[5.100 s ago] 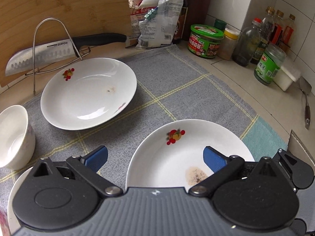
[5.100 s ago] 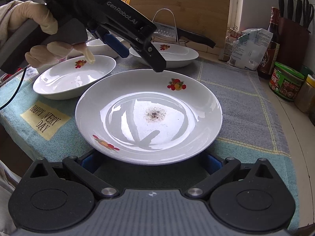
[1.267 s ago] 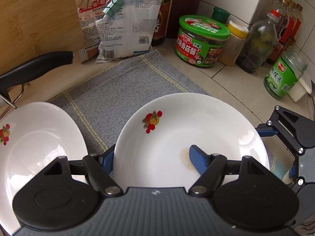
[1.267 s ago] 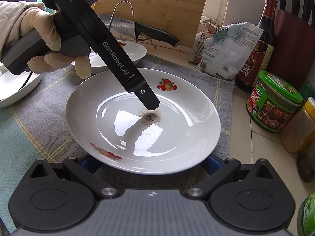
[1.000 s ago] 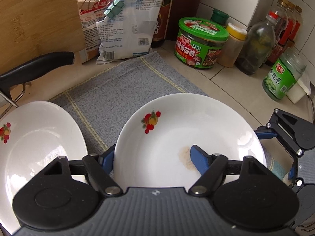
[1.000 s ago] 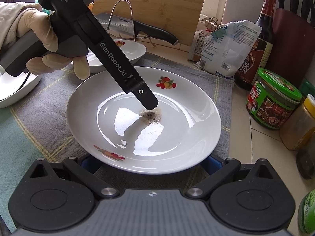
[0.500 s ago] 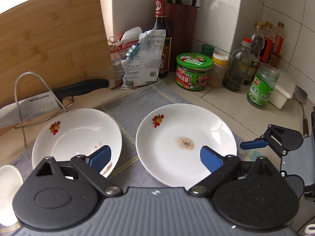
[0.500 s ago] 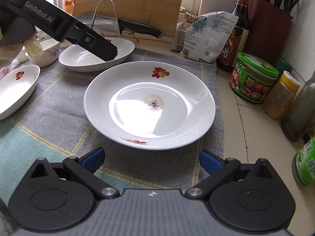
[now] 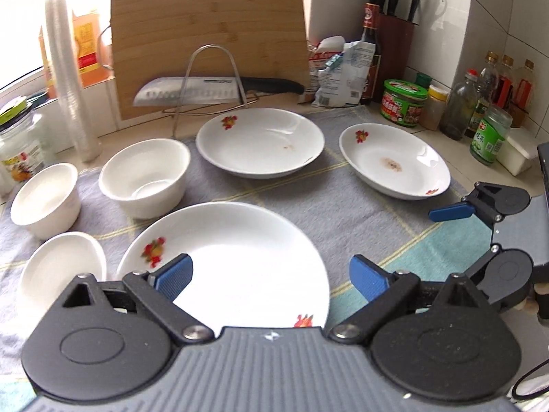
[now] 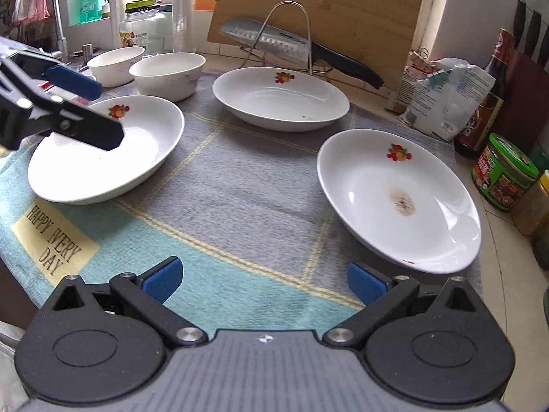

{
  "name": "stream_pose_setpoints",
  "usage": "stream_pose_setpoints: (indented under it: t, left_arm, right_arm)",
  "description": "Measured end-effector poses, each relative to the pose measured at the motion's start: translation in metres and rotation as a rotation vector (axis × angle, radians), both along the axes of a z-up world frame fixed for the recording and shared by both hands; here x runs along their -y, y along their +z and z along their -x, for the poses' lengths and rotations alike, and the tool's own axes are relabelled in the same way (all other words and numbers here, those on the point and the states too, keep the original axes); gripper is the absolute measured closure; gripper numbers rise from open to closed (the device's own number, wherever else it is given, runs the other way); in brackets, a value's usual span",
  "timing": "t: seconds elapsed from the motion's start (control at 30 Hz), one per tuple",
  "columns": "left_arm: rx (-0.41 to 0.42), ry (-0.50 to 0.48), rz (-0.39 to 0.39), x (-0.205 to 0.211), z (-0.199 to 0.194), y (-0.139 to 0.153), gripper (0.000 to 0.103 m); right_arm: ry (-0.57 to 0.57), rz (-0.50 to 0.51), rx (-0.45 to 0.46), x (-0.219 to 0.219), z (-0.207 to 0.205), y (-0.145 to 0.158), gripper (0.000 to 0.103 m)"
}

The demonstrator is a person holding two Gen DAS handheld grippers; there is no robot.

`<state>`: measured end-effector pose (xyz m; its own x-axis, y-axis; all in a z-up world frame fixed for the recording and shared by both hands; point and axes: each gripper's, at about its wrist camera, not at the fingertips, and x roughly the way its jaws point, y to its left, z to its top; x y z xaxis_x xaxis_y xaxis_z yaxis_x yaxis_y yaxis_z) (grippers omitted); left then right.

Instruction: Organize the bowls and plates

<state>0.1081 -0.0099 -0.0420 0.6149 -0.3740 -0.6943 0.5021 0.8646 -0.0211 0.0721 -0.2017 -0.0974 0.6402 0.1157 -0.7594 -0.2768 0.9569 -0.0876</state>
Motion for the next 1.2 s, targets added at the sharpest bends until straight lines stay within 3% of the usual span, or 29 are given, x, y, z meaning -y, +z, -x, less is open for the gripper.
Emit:
stream_pose_setpoints:
  t: [0.2,0.5,0.77,1.0,1.2]
  left_arm:
    - [0.023,0.082,-0.008,-0.049,0.021,-0.009,0.005]
    - [-0.048,0.049,-0.028,-0.078,0.031,-0.04,0.004]
    - [-0.108,0.037,-0.024,-0.08,0.023,-0.066,0.004]
    - [-0.065,0.03,-0.081,-0.065,0.018,-0.07,0.001]
    - [-0.057,0.047,-0.073,-0.061,0.013,-0.071,0.0]
  right_arm:
    - [0.007,0.022,0.014,-0.033,-0.007,0.011,0.0]
    - [0.012,0.013,0.026,-0.062,-0.03,0.022,0.0]
    - [0.072,-0.008,-0.061,-0.091,-0.058,0.009,0.0]
    - [0.107,-0.028,-0.154,-0.098,-0.079,-0.01,0.0]
    - [0.175,-0.094,-0.19,-0.09,-0.092,-0.015,0.0]
